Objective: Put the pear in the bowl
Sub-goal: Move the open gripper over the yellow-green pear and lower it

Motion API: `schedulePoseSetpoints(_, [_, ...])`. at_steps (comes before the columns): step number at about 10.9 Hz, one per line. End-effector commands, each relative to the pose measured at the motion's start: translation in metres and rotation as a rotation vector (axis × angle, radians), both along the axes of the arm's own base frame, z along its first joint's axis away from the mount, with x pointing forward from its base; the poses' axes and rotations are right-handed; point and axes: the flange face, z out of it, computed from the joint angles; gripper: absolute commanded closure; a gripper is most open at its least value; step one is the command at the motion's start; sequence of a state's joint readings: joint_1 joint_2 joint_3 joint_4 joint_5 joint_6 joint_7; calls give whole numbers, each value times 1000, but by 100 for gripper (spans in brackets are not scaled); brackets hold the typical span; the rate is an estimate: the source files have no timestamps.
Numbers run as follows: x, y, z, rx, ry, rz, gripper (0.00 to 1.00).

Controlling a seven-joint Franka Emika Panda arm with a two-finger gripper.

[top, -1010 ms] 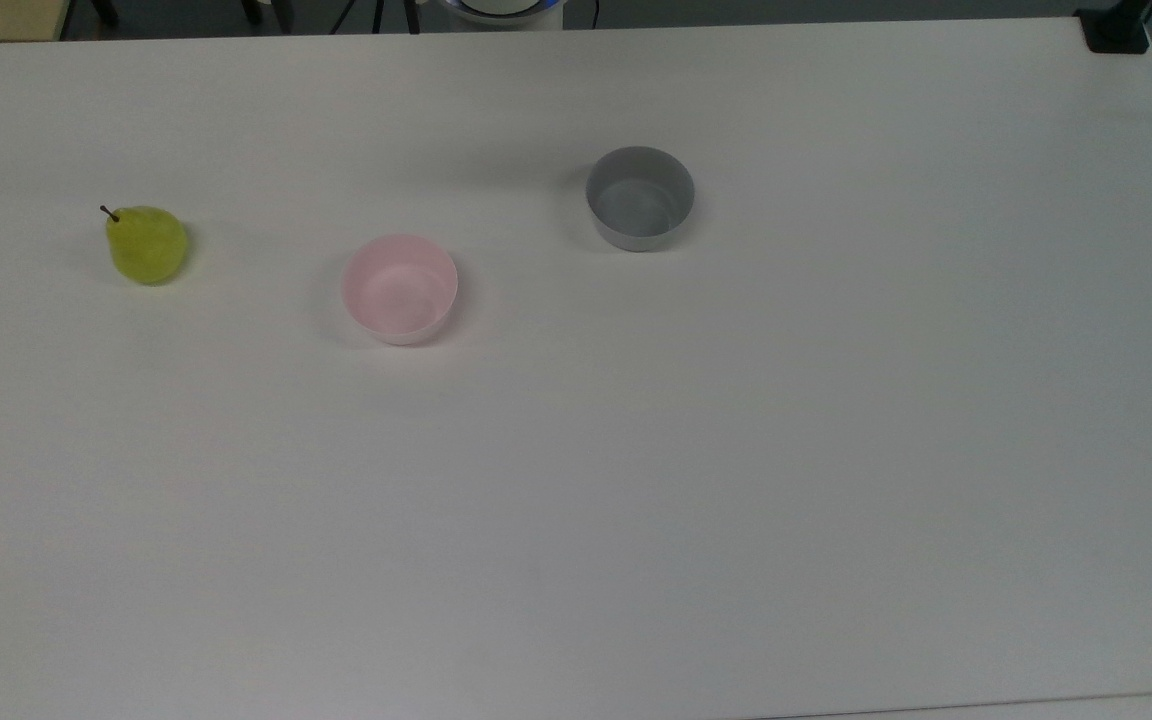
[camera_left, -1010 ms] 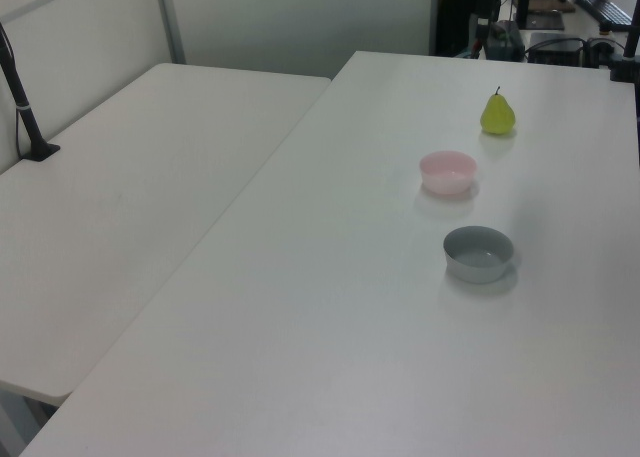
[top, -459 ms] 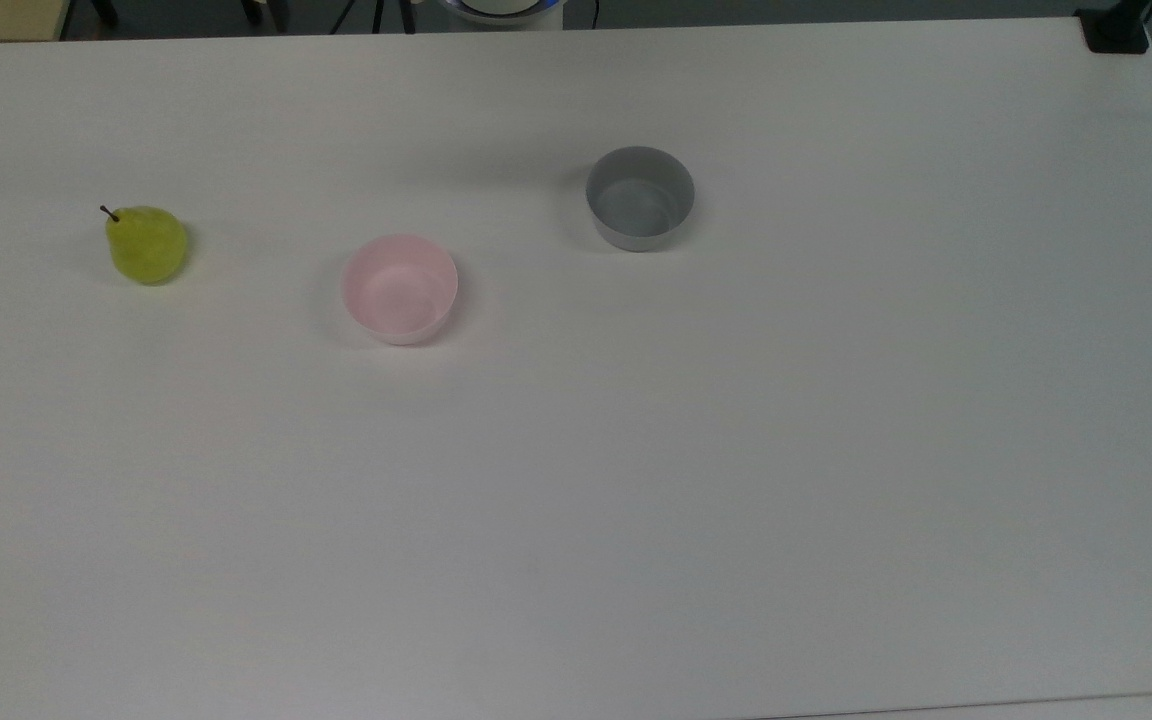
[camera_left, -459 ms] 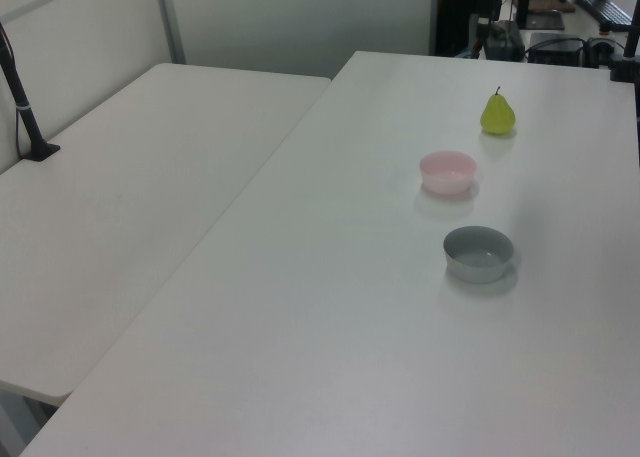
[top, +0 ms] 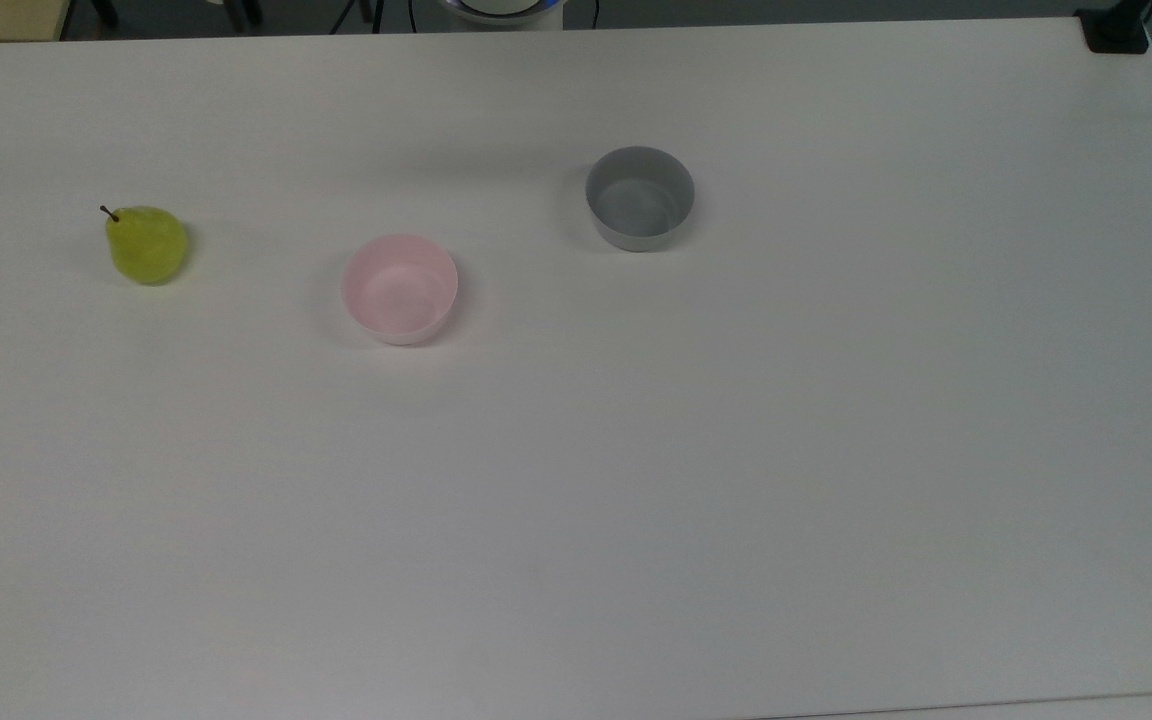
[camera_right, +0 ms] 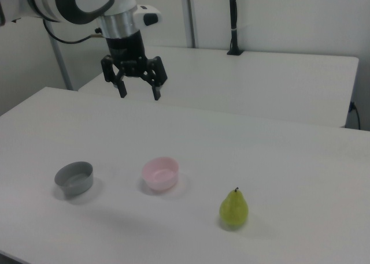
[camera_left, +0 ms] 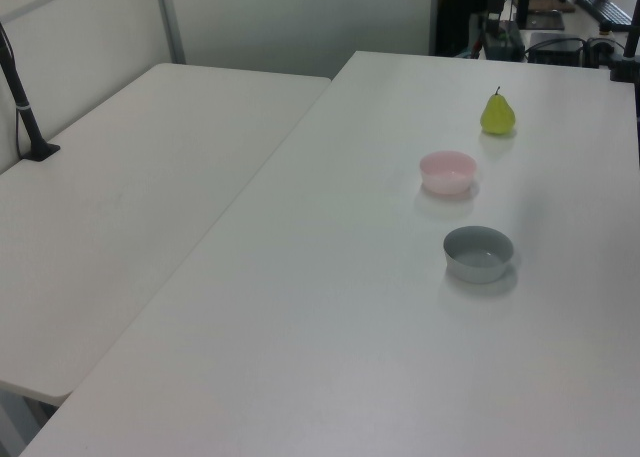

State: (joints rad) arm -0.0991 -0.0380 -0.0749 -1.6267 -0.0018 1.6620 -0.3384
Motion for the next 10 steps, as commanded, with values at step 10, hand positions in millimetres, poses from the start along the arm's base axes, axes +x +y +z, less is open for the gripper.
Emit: schedulePoseSetpoints(10, [17, -174, -159, -139, 15, -43, 0])
